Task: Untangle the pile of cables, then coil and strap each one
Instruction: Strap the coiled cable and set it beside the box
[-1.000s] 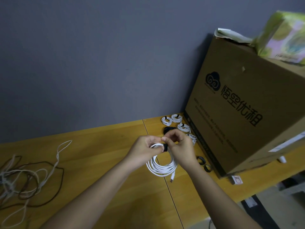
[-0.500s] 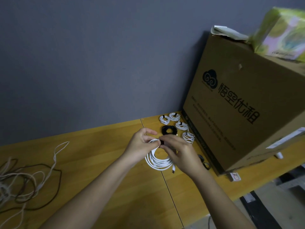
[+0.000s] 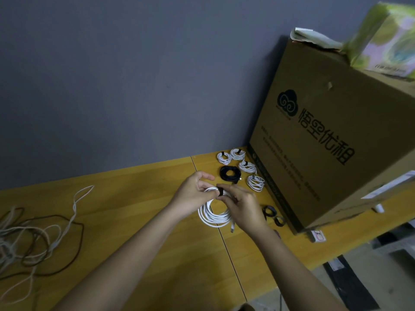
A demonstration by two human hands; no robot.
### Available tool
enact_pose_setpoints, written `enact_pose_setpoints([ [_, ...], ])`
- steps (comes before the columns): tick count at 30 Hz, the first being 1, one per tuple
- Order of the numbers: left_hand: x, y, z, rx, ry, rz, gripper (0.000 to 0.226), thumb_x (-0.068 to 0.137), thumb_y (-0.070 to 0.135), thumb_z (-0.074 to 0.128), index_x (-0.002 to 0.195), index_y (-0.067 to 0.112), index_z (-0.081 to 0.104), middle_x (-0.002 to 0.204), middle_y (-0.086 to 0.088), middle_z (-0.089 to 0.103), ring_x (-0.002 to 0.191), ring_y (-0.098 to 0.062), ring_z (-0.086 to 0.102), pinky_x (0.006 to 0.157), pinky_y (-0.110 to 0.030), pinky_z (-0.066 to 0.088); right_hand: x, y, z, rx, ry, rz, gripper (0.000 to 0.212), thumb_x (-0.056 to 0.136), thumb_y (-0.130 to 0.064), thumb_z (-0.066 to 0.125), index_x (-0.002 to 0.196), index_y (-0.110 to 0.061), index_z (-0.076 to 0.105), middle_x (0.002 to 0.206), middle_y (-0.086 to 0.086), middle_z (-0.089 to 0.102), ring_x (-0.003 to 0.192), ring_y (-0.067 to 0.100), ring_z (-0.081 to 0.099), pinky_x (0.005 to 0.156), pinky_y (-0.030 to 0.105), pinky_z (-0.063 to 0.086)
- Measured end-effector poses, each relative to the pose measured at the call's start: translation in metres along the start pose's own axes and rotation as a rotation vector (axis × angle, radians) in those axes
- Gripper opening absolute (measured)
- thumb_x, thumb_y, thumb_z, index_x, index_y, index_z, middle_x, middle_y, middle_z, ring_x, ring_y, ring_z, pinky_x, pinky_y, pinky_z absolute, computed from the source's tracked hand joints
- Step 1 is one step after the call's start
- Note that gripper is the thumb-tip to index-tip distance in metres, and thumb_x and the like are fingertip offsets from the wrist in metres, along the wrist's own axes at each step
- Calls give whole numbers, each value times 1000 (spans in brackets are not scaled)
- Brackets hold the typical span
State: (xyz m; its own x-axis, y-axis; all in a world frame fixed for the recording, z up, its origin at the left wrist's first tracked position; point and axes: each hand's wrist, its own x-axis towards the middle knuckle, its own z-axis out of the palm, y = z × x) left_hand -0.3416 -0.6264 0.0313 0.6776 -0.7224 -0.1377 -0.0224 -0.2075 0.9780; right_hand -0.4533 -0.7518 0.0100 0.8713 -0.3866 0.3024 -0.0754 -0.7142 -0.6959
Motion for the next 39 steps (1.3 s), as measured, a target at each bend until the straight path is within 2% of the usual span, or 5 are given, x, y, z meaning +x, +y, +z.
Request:
enact_pose_setpoints([
  [7,-7,-11,2,648,-48,238,34,90,32,61,123,37,55,112,13,66,96,-7,59,76,-27,47,-1,12,8,7,5,73,26,85,-12,70,112,-11,70,106,2,71,93,-1,59,75,-2,38],
  [18,39,-65,42,447,-11,144,34,91,22,64,125,17,63,122,1,65,111,-13,59,84,-21,42,-1,68,7,100,11,373,21,81,-31,75,97,-24,62,81,-20,60,74,-10,57,59,4,40],
  [27,135,-108,82,360,139,-89,32,92,19,62,123,12,64,115,-4,68,103,-19,63,85,-31,50,40,170,10,270,-109,615,19,89,-39,64,101,-26,67,76,-9,66,71,13,63,65,42,56],
  [33,203,-140,116,475,98,-160,21,94,10,56,111,4,68,71,-17,56,67,-31,56,55,-33,30,74,247,15,157,-96,702,23,94,-29,57,112,-16,63,90,-12,61,81,9,60,60,21,43],
  [39,234,-154,140,495,9,-263,40,94,20,59,132,11,53,121,-22,55,111,-37,52,88,-39,40,87,284,9,55,-133,704,24,97,-18,52,117,-10,63,105,2,60,96,18,58,64,11,37],
])
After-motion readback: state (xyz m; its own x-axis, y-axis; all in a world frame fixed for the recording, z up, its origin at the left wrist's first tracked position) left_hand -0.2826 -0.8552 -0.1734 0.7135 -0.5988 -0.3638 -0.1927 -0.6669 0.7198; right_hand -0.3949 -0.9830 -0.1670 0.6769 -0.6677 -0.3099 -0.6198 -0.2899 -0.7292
